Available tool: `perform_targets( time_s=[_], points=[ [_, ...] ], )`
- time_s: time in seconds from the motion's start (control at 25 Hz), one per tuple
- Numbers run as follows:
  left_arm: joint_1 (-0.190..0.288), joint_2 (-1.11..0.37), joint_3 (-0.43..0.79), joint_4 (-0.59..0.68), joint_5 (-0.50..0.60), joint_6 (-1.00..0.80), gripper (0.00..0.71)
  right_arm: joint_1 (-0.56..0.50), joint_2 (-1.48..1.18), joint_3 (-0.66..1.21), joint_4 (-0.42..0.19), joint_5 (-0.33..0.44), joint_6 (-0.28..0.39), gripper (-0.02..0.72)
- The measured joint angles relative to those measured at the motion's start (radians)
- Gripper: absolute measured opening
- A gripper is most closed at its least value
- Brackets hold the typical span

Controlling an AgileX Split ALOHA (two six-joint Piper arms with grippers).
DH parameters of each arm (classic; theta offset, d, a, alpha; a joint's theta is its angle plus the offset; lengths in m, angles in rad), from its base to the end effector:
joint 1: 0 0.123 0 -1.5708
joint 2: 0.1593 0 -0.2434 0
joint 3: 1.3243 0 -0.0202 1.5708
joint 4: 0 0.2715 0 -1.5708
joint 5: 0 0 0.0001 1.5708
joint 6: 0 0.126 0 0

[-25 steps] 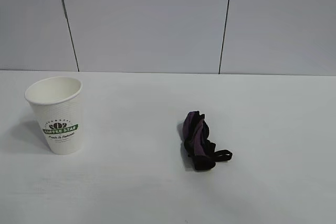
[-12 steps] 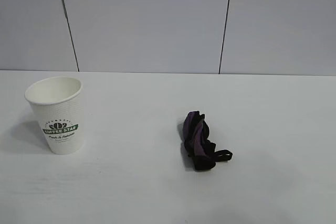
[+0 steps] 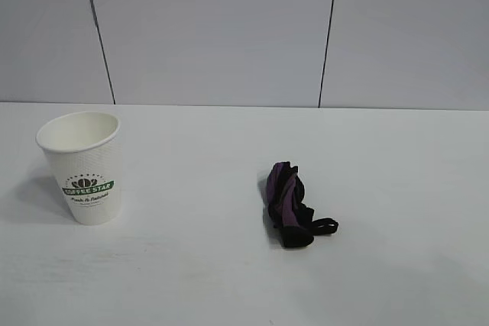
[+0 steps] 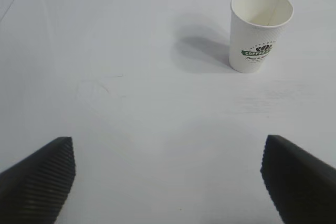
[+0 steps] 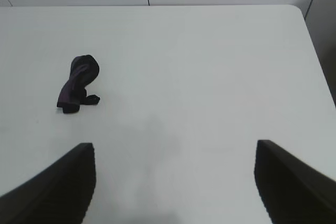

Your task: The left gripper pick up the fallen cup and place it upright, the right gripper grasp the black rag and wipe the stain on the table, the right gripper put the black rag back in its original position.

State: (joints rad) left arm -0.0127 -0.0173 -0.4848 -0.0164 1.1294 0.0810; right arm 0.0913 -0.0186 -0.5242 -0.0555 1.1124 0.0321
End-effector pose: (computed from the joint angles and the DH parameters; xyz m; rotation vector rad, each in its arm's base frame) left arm 0.0815 -0.0029 0.2603 0.1003 2.1085 0.0210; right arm 0.0782 0.0009 0.2750 -0.0550 2.0512 0.0104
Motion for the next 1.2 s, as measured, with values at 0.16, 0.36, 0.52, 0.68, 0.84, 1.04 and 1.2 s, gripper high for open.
perform_targets(
  time_s=[0.16, 0.36, 0.52, 0.68, 0.84, 1.04, 1.2],
  points=[
    [0.0, 0.0, 0.0, 0.0, 0.0, 0.0, 0.694, 0.0, 0.0, 0.023, -0.001, -0.014, 0.0, 0.568],
    [0.0, 0.0, 0.0, 0.0, 0.0, 0.0, 0.694, 0.0, 0.0, 0.051, -0.001, -0.016, 0.024, 0.568],
    [0.0, 0.0, 0.0, 0.0, 0.0, 0.0, 0.694, -0.012, 0.0, 0.052, -0.001, -0.024, 0.026, 0.568],
    [0.0, 0.0, 0.0, 0.0, 0.0, 0.0, 0.694, -0.068, 0.0, 0.053, -0.004, -0.024, 0.026, 0.568],
    [0.0, 0.0, 0.0, 0.0, 0.0, 0.0, 0.694, -0.086, 0.0, 0.053, -0.004, -0.024, 0.026, 0.568],
    [0.0, 0.0, 0.0, 0.0, 0.0, 0.0, 0.694, -0.086, 0.0, 0.053, -0.004, -0.024, 0.026, 0.568],
    [0.0, 0.0, 0.0, 0.0, 0.0, 0.0, 0.694, -0.086, 0.0, 0.053, -0.004, -0.024, 0.026, 0.568]
  ],
)
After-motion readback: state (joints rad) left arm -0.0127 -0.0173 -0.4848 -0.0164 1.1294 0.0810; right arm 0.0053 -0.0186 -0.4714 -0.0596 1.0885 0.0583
